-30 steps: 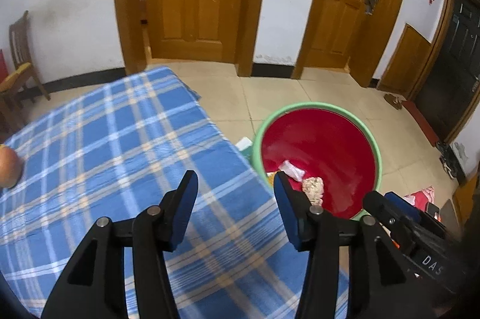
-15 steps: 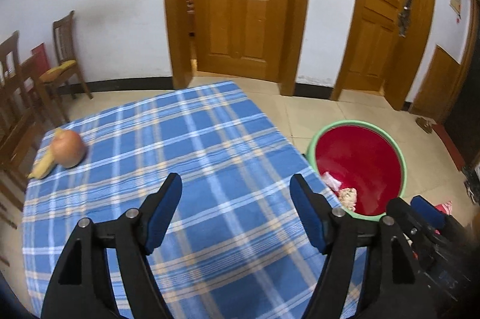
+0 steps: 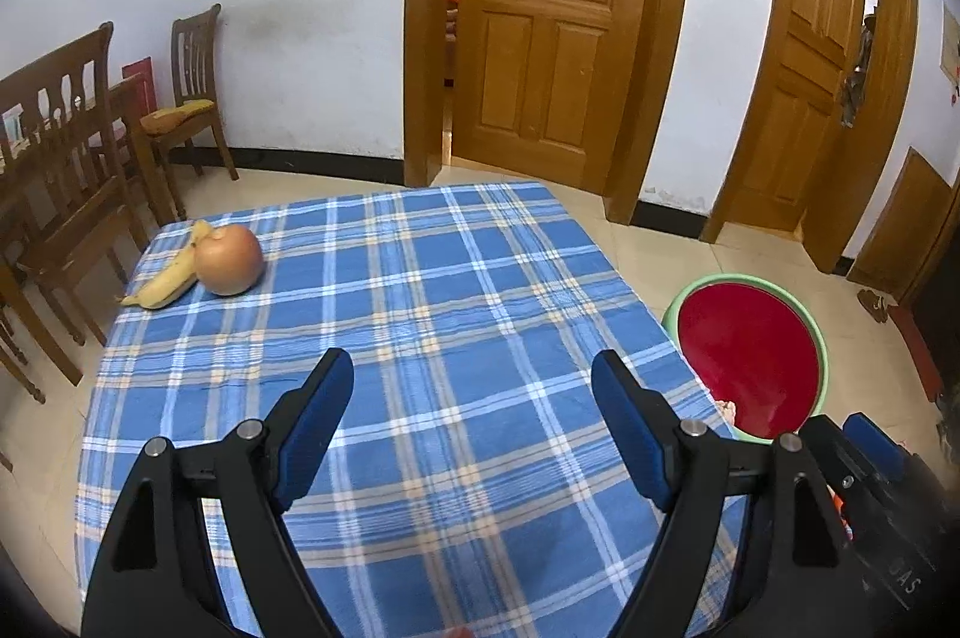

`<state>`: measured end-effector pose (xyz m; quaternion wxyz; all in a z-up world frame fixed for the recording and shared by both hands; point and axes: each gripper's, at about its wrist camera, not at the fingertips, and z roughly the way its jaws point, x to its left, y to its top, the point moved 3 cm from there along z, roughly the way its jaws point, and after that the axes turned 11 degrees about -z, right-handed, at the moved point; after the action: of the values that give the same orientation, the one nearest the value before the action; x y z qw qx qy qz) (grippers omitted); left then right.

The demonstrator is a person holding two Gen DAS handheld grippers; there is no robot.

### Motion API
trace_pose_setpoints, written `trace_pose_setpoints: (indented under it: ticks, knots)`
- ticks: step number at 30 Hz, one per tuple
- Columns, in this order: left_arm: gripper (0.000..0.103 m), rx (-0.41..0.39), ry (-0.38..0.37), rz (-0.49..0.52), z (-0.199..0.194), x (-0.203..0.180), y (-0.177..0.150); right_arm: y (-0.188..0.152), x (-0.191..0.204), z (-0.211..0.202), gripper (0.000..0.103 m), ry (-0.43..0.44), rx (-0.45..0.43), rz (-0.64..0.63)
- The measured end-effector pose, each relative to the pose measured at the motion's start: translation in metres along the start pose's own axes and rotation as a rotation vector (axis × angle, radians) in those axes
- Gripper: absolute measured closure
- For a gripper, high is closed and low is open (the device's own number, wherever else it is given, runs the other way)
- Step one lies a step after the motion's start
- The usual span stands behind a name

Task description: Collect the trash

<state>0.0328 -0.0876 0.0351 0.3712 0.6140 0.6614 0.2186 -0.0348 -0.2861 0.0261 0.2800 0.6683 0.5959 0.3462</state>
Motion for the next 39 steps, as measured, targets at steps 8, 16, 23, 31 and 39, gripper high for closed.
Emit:
trace_pose_setpoints:
  ticks: [8, 16, 23, 31, 39]
  knots:
    - [0.022, 0.003, -0.016, -0.013, -0.014, 0.009, -0.007, -0.003, 0.018, -0.008, 0.025, 0.003, -0.005, -0.038]
    - [0.022, -0.025, 0.022, -0.025, -0.025, 0.020, -0.008, -0.006, 0.025, -0.012, 0.025, 0.010, -0.010, -0.057]
    - [0.022, -0.032, 0.045, -0.012, -0.030, 0.024, -0.011, -0.008, 0.027, -0.013, 0.025, 0.024, -0.005, -0.052]
    - [0.022, -0.037, 0.039, -0.019, -0.034, 0.026, -0.009, -0.009, 0.028, -0.014, 0.025, 0.023, -0.007, -0.052]
    - [0.022, -0.037, 0.030, -0.020, -0.036, 0.025, -0.010, -0.008, 0.027, -0.015, 0.025, 0.021, -0.009, -0.049]
